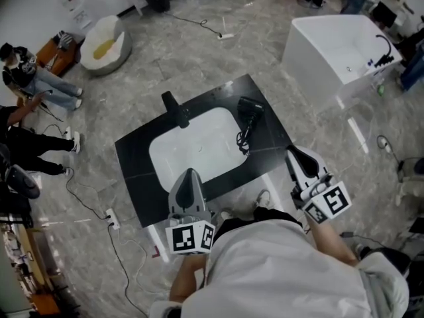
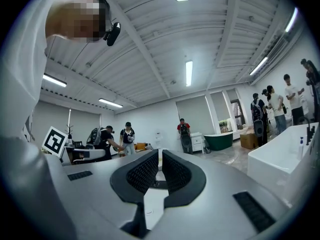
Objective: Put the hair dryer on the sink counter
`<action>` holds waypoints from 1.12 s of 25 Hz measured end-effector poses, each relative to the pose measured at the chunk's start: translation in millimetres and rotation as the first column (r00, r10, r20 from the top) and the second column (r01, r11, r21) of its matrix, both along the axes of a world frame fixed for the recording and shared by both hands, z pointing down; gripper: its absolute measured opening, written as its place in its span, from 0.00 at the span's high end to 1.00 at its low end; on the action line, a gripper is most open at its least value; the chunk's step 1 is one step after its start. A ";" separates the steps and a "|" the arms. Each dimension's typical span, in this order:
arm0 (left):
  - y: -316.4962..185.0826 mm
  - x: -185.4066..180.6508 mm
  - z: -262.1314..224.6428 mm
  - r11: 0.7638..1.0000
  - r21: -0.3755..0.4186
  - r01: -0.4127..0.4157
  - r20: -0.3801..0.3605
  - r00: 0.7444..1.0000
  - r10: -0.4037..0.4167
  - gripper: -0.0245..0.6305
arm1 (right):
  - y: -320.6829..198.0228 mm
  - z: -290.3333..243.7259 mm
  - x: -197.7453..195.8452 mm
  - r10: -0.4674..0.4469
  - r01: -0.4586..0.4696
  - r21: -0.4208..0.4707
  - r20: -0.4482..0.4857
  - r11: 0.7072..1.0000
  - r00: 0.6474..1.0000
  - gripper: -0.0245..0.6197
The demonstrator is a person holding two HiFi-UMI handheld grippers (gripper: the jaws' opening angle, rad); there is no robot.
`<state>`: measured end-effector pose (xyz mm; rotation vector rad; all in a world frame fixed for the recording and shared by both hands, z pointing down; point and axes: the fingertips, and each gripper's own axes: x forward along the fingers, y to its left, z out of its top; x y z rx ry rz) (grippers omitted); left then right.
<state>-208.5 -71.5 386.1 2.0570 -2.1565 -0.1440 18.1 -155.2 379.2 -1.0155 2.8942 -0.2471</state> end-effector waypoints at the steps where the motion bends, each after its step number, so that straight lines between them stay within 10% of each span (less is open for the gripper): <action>1: 4.6 -1.1 -3.4 1.000 0.005 0.000 0.000 1.000 0.000 0.96 | 2.6 -1.1 1.3 0.011 -0.011 0.004 -0.003 1.000 1.000 0.89; 28: -4.4 32.0 2.9 0.991 0.001 -0.135 -0.034 0.990 0.135 0.96 | 27.2 -10.6 43.8 0.134 -0.133 0.046 -0.014 0.990 0.991 0.89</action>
